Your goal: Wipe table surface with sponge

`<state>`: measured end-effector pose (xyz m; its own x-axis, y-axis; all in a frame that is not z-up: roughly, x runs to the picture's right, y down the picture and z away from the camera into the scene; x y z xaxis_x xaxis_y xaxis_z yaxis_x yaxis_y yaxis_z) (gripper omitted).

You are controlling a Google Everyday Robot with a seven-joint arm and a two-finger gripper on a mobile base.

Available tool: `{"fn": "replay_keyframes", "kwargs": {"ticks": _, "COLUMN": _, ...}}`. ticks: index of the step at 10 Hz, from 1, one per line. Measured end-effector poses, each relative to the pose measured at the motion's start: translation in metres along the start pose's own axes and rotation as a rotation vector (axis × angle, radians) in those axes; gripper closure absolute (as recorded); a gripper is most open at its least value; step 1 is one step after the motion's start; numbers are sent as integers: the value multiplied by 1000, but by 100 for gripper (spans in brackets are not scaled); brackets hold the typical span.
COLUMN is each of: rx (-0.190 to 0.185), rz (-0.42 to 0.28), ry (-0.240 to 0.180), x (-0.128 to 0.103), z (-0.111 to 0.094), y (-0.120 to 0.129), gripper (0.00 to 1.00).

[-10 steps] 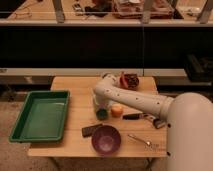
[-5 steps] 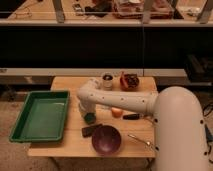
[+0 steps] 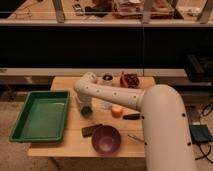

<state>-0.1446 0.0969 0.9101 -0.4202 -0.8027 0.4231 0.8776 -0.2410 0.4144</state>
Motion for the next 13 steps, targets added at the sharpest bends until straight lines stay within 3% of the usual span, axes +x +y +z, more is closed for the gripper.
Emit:
{"fn": "replay_keyframes", "kwargs": {"ticks": 2, "rx": 2, "rz": 13, "ry": 9, "x": 25, "z": 3, "y": 12, "gripper": 90}}
{"fn": "replay_keyframes", "kwargs": {"ticks": 3, "rx": -6, "rz": 52, "ry": 13, "x": 34, "z": 3, "y": 30, "gripper": 90}}
{"fn": "replay_keyframes", "kwargs": {"ticks": 4, "rx": -11, "rz": 70, "ry": 16, "x": 34, "z": 2, "y": 40, "gripper": 90}}
{"fn": "replay_keyframes", "kwargs": {"ticks": 9, "rx": -54, "rz": 219, "ry": 53, "x": -13, "z": -36, "y": 113, "gripper": 90}}
{"fn": "replay_keyframes", "kwargs": {"ticks": 12, "rx": -44, "rz": 216, "ry": 42, "x": -39, "z": -41, "y": 109, "gripper": 90}}
{"fn": "replay_keyframes", "kwargs": {"ticks": 13, "rx": -37, "rz": 199, "ry": 26, "x": -51, "z": -37, "y": 93, "gripper": 90}}
